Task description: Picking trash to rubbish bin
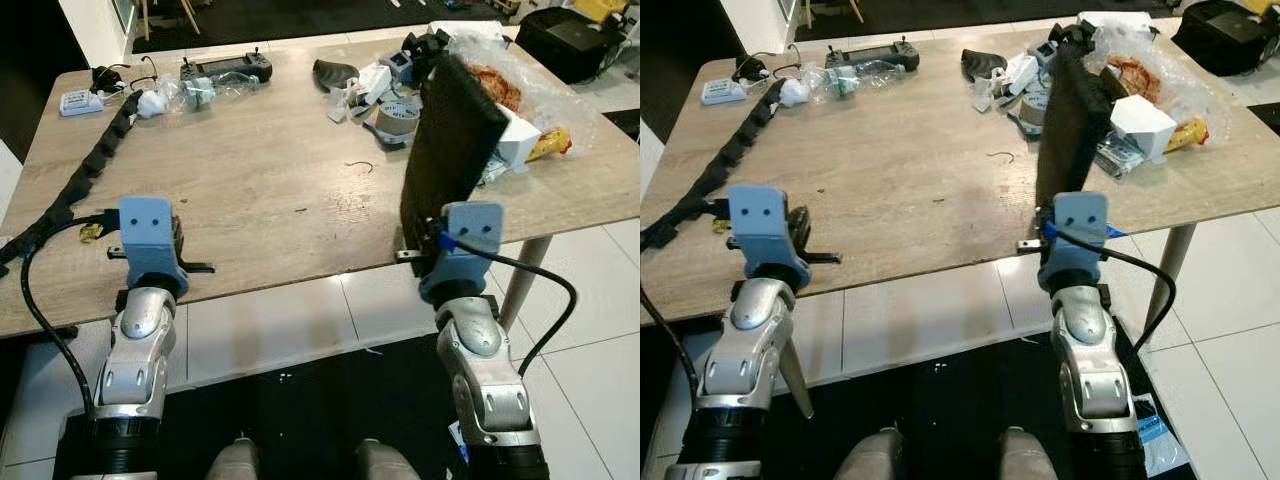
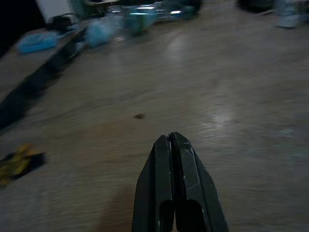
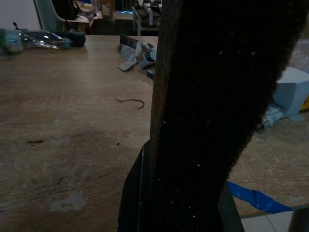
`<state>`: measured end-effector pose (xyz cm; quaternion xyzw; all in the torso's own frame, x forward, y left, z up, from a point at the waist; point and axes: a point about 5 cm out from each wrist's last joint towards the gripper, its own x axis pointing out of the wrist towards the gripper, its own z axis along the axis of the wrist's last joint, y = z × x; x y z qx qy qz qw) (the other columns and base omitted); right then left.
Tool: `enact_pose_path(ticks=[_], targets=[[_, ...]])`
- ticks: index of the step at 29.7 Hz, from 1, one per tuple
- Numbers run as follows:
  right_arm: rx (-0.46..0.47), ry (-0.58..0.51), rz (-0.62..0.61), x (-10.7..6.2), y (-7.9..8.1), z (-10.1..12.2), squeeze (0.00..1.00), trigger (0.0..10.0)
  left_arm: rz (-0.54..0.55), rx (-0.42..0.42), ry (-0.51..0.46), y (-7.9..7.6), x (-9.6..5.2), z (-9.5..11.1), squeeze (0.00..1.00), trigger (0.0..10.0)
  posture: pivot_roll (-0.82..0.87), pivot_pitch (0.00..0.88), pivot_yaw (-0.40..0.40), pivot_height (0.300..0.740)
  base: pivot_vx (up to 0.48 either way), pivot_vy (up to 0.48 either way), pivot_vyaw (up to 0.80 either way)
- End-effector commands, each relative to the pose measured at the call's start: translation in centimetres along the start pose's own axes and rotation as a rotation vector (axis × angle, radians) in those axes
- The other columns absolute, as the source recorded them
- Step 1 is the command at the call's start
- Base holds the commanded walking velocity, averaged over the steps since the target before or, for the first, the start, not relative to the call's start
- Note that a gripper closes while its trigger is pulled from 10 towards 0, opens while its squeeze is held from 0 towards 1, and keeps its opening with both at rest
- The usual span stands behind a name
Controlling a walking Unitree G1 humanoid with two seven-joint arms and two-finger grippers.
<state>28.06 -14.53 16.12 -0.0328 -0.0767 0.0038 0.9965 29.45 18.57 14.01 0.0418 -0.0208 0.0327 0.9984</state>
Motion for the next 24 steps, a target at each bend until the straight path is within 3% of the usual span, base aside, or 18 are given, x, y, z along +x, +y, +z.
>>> enact_pose_path(ticks=[1, 4, 8, 17, 24], targets=[[0.017, -0.027, 0.022, 0.2, 0.1, 0.5, 0.00, 10.0, -0.045, -0.015, -0.010, -0.9, -0.4, 0.0, 0.00, 10.0, -0.02, 0.042, 0.021, 0.740, 0.000, 0.000, 0.00], [-0.012, -0.041, 0.077, 0.7, 0.9, 0.5, 0.00, 10.0, -0.135, 0.009, -0.030, -2.2, -0.4, 0.2, 0.00, 10.0, -0.02, 0.049, 0.014, 0.740, 0.000, 0.000, 0.00], [0.015, -0.025, 0.067, 0.8, 0.8, 0.4, 0.00, 10.0, -0.138, -0.019, -0.014, -2.5, -0.4, 0.1, 0.00, 10.0, -0.02, 0.042, -0.002, 0.740, 0.000, 0.000, 0.00], [-0.015, 0.063, 0.046, -0.3, 0.4, -1.1, 0.00, 10.0, -0.027, 0.017, -0.046, -0.9, -0.7, 0.2, 0.00, 10.0, -0.03, 0.028, -0.010, 0.740, 0.000, 0.000, 0.00], [-0.042, 0.150, -0.014, -1.8, -0.9, -2.4, 0.00, 10.0, 0.041, 0.024, -0.059, -0.2, -0.8, 0.1, 0.00, 10.0, -0.04, 0.032, -0.014, 0.740, 0.000, 0.000, 0.00]])
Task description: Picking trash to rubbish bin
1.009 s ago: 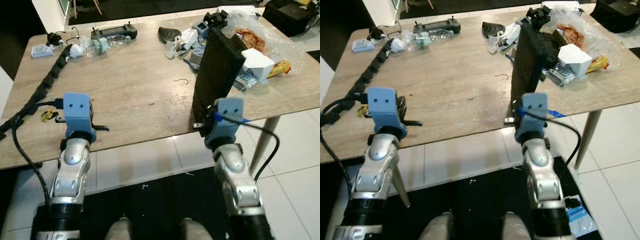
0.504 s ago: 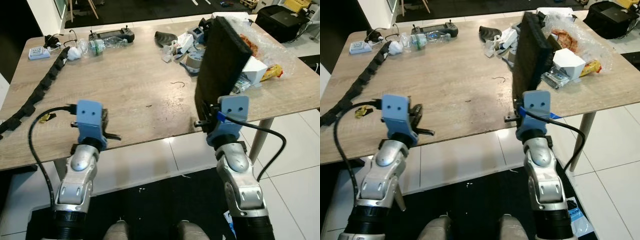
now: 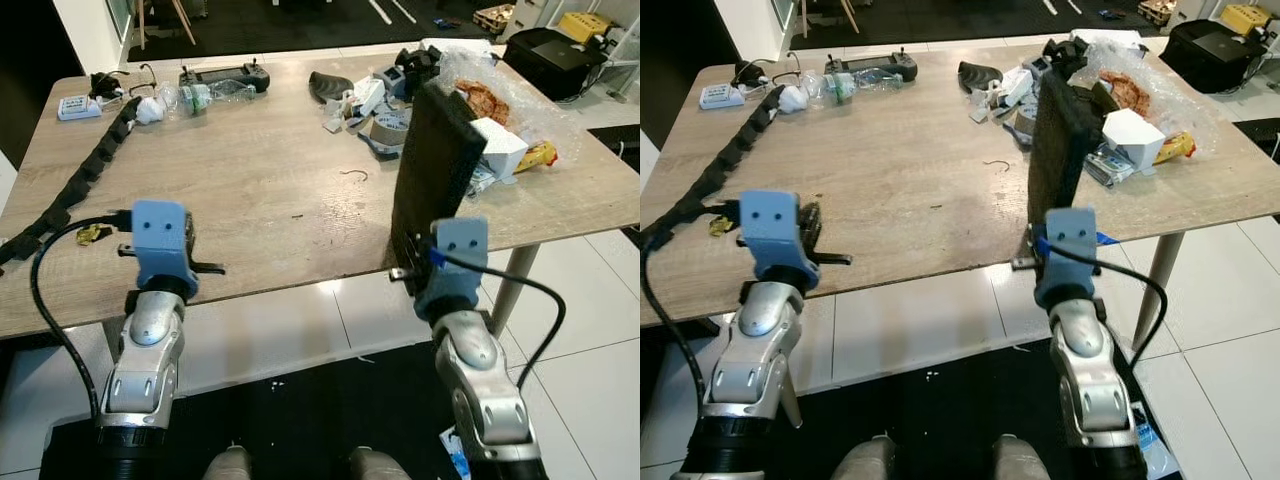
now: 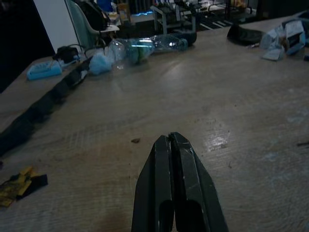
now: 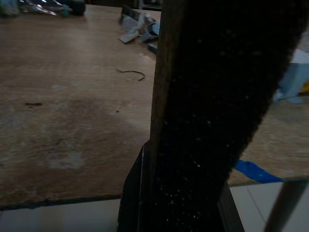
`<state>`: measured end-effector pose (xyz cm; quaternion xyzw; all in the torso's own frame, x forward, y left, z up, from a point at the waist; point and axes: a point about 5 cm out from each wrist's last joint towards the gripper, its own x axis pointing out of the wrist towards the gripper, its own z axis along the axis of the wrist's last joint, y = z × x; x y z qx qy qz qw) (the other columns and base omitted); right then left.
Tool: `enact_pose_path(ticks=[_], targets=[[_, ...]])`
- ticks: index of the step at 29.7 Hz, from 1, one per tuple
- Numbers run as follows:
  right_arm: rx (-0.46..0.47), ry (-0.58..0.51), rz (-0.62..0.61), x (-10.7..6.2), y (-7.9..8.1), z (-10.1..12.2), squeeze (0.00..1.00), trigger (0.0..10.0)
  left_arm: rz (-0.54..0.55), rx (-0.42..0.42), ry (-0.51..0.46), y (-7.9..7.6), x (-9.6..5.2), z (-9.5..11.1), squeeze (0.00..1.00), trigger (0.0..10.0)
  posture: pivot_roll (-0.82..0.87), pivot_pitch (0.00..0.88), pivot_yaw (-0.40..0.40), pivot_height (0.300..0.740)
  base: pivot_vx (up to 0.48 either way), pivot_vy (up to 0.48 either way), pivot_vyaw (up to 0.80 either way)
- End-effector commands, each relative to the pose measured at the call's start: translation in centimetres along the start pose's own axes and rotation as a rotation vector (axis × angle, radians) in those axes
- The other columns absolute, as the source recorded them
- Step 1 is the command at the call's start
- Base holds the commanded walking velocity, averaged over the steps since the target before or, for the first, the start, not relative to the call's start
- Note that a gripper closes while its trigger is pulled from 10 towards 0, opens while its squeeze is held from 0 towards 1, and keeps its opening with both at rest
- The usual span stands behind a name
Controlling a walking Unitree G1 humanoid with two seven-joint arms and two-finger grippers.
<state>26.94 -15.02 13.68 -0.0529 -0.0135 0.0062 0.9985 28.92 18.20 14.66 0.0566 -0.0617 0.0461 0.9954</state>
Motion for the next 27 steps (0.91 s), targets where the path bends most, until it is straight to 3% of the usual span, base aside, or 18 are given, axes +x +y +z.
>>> enact_pose_path(ticks=[1, 8, 14, 27], targets=[[-0.001, 0.024, -0.026, -0.3, -0.5, -0.2, 0.00, 10.0, 0.011, -0.003, 0.023, 0.1, -0.3, -0.6, 0.00, 10.0, -0.04, 0.032, -0.014, 0.740, 0.000, 0.000, 0.00], [0.014, 0.005, -0.016, -0.2, -0.5, 0.3, 0.00, 10.0, -0.029, -0.020, 0.011, -0.3, -0.8, -0.3, 0.00, 10.0, -0.03, 0.043, -0.020, 0.740, 0.000, 0.000, 0.00], [0.051, -0.031, 0.006, -0.2, -0.3, 0.8, 0.00, 10.0, -0.081, -0.069, -0.029, -1.1, -1.4, 0.3, 0.00, 10.0, -0.02, 0.034, -0.020, 0.740, 0.000, 0.000, -0.42], [0.097, -0.026, 0.056, -0.4, 0.7, 0.7, 0.00, 10.0, -0.123, -0.058, -0.037, -1.4, -1.7, 0.6, 0.00, 10.0, -0.01, 0.038, -0.021, 0.740, 0.000, 0.000, -0.49]])
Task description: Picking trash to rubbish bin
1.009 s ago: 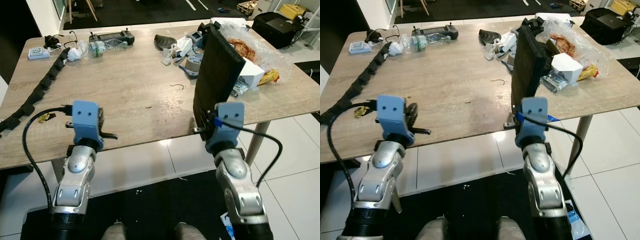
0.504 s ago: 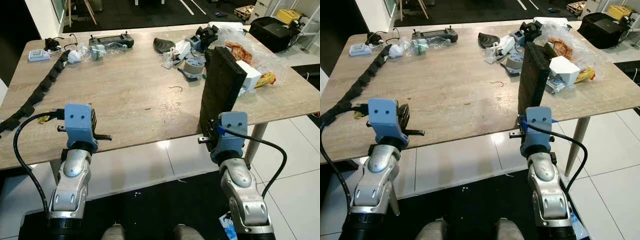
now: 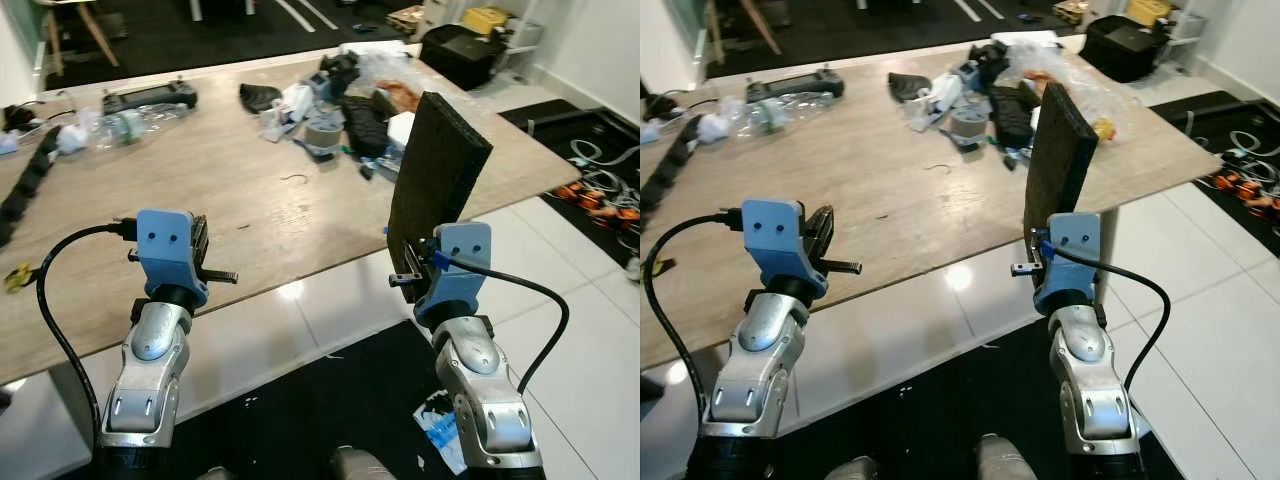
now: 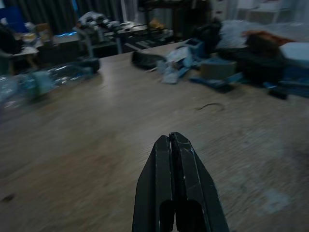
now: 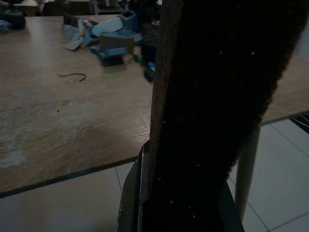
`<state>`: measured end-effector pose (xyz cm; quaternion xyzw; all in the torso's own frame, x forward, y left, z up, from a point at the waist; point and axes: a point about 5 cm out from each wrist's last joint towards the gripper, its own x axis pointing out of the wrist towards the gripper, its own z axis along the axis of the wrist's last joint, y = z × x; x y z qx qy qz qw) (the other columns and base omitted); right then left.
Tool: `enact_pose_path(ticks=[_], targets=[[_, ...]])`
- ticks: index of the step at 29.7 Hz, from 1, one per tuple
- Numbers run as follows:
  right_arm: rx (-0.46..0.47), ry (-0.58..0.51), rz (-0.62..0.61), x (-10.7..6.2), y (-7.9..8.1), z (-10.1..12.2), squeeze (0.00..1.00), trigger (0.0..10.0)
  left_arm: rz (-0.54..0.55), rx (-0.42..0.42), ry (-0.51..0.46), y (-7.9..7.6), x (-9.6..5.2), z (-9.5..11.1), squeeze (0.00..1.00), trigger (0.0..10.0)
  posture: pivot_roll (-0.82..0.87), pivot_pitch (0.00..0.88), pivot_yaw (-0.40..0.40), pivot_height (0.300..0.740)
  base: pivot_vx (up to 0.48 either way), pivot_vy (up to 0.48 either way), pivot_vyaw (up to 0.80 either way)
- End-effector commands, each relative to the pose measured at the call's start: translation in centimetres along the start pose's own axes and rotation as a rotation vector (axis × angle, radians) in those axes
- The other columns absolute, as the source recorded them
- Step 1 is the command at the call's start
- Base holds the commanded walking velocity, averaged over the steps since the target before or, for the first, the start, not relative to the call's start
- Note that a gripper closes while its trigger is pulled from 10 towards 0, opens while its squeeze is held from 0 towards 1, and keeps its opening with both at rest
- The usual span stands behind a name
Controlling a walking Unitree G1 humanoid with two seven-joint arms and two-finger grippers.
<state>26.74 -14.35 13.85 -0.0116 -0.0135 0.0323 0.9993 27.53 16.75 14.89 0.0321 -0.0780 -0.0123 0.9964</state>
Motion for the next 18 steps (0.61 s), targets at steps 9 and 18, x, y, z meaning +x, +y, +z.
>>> enact_pose_path(ticks=[9, 18], targets=[[0.023, -0.018, 0.019, -0.36, 0.35, 0.27, 0.00, 10.0, -0.018, 0.006, 0.007, 0.02, -0.41, 0.01, 0.00, 10.0, -0.01, 0.044, -0.021, 0.740, 0.000, 0.000, -0.52], [0.033, -0.016, 0.022, -0.35, 0.45, 0.25, 0.00, 10.0, -0.021, 0.008, 0.007, 0.10, -0.36, 0.12, 0.00, 10.0, -0.01, 0.049, -0.015, 0.740, 0.000, 0.000, -0.54]])
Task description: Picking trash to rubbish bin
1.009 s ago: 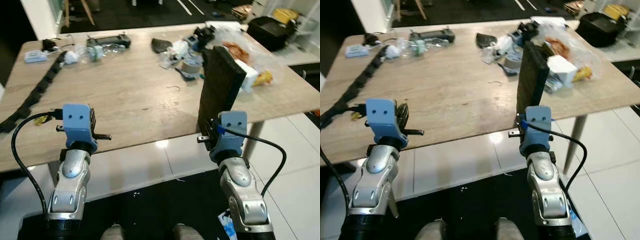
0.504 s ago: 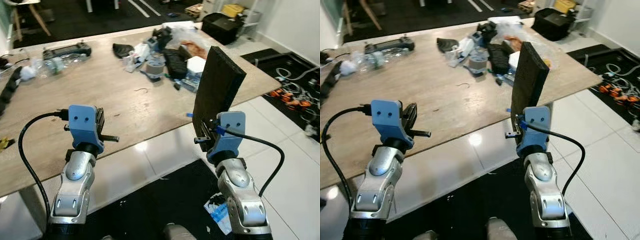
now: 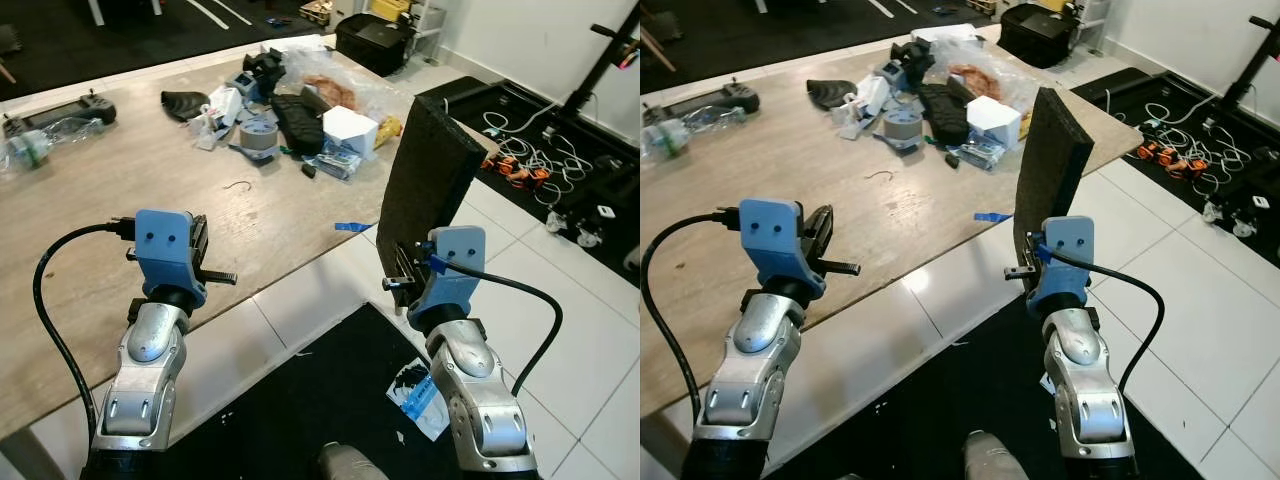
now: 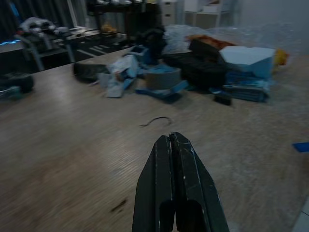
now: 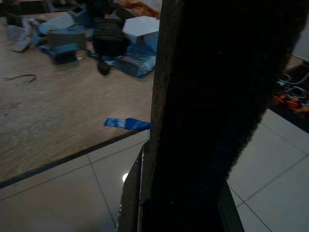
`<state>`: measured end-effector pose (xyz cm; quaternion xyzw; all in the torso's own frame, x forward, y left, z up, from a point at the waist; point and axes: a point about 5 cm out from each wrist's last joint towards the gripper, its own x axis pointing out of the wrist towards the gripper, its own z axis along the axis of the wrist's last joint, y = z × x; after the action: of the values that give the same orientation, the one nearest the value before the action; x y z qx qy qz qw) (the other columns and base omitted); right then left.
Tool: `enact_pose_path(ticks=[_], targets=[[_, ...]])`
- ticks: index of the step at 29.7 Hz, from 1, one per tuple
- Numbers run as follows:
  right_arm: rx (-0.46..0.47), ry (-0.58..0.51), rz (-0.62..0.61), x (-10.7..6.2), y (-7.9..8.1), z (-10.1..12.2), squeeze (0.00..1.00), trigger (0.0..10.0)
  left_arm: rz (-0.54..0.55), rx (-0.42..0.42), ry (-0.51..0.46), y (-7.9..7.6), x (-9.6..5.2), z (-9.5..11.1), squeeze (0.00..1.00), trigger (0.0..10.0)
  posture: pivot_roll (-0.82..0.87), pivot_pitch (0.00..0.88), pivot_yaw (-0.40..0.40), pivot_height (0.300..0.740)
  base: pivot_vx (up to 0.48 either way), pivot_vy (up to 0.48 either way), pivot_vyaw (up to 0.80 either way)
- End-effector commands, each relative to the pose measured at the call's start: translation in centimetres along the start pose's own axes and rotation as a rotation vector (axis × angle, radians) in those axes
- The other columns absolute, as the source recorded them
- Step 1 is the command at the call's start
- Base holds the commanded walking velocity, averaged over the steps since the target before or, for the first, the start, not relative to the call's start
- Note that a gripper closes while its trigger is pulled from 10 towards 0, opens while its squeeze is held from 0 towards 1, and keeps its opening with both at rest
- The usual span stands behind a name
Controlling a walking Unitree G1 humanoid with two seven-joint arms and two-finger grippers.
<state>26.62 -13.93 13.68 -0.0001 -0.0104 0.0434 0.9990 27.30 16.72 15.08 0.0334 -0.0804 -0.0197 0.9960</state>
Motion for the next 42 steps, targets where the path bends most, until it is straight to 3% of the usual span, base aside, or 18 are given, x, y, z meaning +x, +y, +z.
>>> enact_pose_path(ticks=[1, 42], targets=[[0.009, -0.021, 0.000, -0.24, 0.02, 0.41, 0.00, 10.0, -0.008, 0.006, 0.011, 0.10, -0.12, -0.07, 0.00, 10.0, -0.01, 0.050, -0.015, 0.740, 0.000, 0.000, -0.58], [-0.005, -0.029, 0.015, -0.01, 0.18, 0.43, 0.00, 10.0, -0.031, 0.009, 0.006, -0.01, 0.30, -0.06, 0.00, 10.0, -0.01, 0.033, -0.012, 0.740, 0.000, 0.000, -0.63]])
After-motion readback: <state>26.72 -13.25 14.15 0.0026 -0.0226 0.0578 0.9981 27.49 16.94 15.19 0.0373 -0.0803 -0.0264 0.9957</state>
